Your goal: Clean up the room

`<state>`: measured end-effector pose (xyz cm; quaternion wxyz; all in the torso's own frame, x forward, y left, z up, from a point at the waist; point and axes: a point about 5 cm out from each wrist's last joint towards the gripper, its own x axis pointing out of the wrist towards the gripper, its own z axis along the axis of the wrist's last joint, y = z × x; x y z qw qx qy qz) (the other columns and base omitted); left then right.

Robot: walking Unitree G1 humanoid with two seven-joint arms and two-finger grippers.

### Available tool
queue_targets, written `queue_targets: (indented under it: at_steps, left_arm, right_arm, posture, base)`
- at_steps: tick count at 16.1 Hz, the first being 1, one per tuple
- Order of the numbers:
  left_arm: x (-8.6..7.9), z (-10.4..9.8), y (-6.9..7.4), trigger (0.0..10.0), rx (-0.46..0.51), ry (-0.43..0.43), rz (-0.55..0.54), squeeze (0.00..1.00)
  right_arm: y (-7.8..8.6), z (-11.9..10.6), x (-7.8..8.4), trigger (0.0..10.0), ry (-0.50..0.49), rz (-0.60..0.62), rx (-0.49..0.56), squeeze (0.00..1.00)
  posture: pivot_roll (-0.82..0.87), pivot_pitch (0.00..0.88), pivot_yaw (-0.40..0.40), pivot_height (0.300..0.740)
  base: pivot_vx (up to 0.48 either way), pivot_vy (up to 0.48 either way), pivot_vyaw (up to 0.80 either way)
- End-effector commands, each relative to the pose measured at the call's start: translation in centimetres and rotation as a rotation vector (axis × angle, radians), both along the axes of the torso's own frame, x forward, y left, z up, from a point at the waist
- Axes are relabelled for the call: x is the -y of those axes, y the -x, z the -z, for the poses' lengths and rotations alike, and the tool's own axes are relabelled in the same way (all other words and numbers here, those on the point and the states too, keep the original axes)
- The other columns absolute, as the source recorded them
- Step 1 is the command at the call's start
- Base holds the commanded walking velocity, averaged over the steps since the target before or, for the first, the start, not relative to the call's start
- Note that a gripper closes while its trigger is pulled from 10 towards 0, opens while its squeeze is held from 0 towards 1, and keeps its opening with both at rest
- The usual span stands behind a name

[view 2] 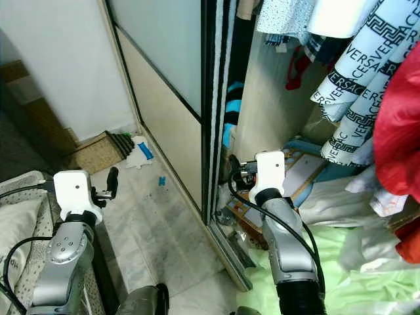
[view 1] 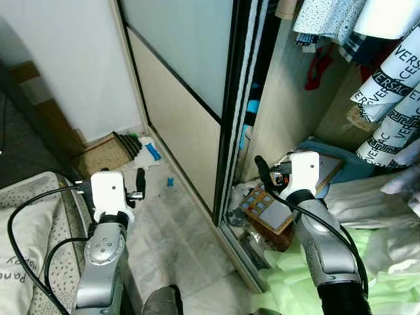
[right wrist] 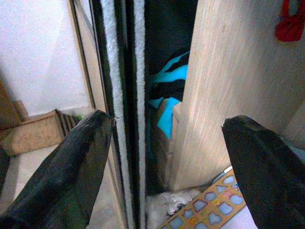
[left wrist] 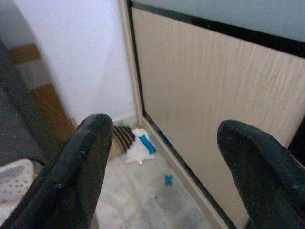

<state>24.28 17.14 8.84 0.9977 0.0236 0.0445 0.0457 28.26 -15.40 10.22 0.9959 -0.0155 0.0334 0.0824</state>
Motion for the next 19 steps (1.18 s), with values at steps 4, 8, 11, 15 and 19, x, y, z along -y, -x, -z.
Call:
queue_targets:
  at_steps: [4,8,11,15,19]
  left_arm:
    - [0.6,0.4,1.0,10.0,-0.03,0.026,0.003,0.0]
    - [0.2,0.3,1.1,0.0,-0.034,0.036,-0.036,0.0]
    - [0.0,1.4,1.1,10.0,-0.098,0.049,-0.038,0.0]
    - [-0.7,1.6,0.9,10.0,-0.114,0.059,-0.072,1.0]
    - [-0.7,1.6,1.0,10.0,-0.119,0.058,-0.083,1.0]
  right_arm:
    - [0.7,-0.1,0.1,10.0,0.029,-0.01,0.018,0.0]
    - [0.8,0.0,0.6,0.0,-0.009,0.032,0.011,0.0]
    - [0.7,0.7,1.3,6.5,-0.021,0.097,-0.04,0.0]
    - [0.3,0.7,1.3,10.0,-0.031,0.097,-0.038,1.0]
    - [0.5,0.7,0.9,10.0,-0.05,0.083,-0.045,1.0]
  posture:
    - [0.0,0.058,0.006,0.74]
    - [0.0,0.06,0.004,0.74]
    - [-0.01,0.058,0.007,0.74]
    - [-0.01,0.053,0.006,0.74]
    - [0.0,0.058,0.008,0.74]
  base:
    - [0.0,0.0,0.0]
    - [0.0,0.0,0.0]
    - [0.0,0.0,0.0]
    - [0.0,0.0,0.0]
    - [0.0,0.0,0.0]
